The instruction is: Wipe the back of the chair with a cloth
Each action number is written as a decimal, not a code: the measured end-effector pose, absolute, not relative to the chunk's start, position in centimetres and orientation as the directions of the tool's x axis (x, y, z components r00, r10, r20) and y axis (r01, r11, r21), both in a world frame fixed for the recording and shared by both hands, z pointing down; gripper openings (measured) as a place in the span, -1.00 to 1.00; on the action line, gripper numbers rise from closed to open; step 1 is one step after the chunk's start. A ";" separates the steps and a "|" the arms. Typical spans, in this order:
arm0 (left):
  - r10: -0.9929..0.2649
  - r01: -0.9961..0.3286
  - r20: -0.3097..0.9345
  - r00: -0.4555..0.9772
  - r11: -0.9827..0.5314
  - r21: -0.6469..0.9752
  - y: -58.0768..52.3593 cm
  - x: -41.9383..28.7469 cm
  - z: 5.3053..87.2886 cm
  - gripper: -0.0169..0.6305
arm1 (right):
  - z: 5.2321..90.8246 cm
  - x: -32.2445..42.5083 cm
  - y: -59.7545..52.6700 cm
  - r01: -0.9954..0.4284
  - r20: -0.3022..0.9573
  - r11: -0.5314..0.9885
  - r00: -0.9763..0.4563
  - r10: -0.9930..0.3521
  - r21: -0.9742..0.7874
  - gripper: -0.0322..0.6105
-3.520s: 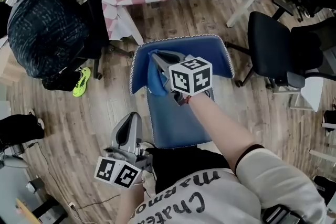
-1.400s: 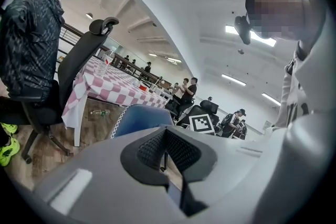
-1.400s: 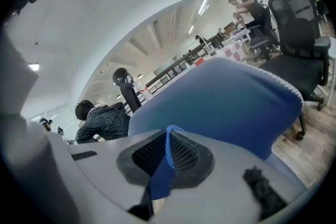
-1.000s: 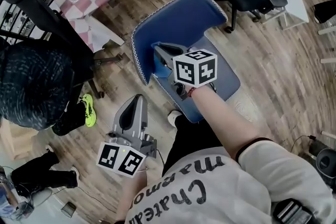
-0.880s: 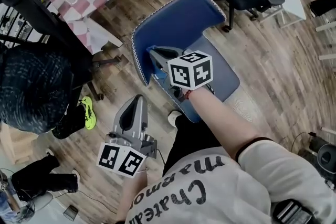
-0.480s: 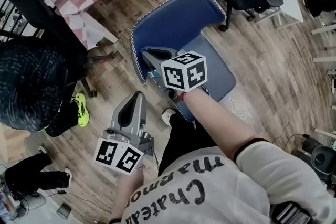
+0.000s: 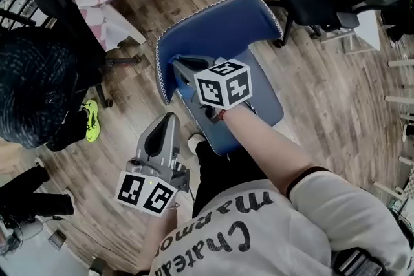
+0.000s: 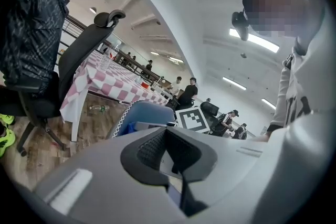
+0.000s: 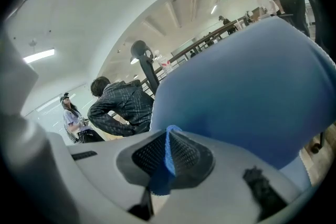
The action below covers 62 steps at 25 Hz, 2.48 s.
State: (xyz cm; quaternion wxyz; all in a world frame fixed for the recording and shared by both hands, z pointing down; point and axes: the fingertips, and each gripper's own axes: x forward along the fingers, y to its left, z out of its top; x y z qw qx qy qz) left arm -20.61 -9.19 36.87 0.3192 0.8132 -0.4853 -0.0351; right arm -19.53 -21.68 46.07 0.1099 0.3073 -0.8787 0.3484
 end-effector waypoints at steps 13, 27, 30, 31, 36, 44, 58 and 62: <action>-0.856 -0.804 0.281 0.434 -0.227 0.549 -11.4 -15.3 37.0 -0.93 | 47.5 -13.3 -26.1 -0.604 0.428 0.542 -0.797 -0.427 -0.584 -0.82; -0.808 -0.780 0.283 0.517 -0.308 0.544 -13.0 -7.0 36.7 -0.93 | 49.4 2.4 -31.8 -0.756 0.478 0.335 -0.628 -0.614 -0.562 -0.82; -0.804 -0.780 0.283 0.522 -0.317 0.540 -13.0 -6.2 36.6 -0.93 | 49.3 5.0 -32.6 -0.771 0.474 0.285 -0.591 -0.652 -0.570 -0.82; -0.803 -0.780 0.283 0.524 -0.320 0.538 -13.0 -6.0 36.6 -0.93 | 49.2 5.6 -32.8 -0.773 0.470 0.275 -0.584 -0.662 -0.572 -0.82; -0.803 -0.783 0.285 0.524 -0.323 0.531 -12.5 -5.6 36.2 -0.93 | 48.7 7.6 -32.8 -0.778 0.462 0.242 -0.559 -0.688 -0.580 -0.82; -0.828 -0.805 0.307 0.469 -0.258 0.534 -11.4 -7.0 36.2 -0.93 | 48.3 8.6 -31.9 -0.791 0.460 0.198 -0.517 -0.722 -0.579 -0.82; -0.844 -0.834 0.365 0.394 -0.161 0.527 -8.5 -12.7 38.0 -0.93 | 49.9 -6.7 -26.1 -0.706 0.491 0.421 -0.703 -0.515 -0.570 -0.82; -0.842 -0.835 0.371 0.392 -0.157 0.527 -7.6 -15.1 38.4 -0.93 | 50.9 -10.2 -24.7 -0.694 0.512 0.440 -0.718 -0.471 -0.569 -0.82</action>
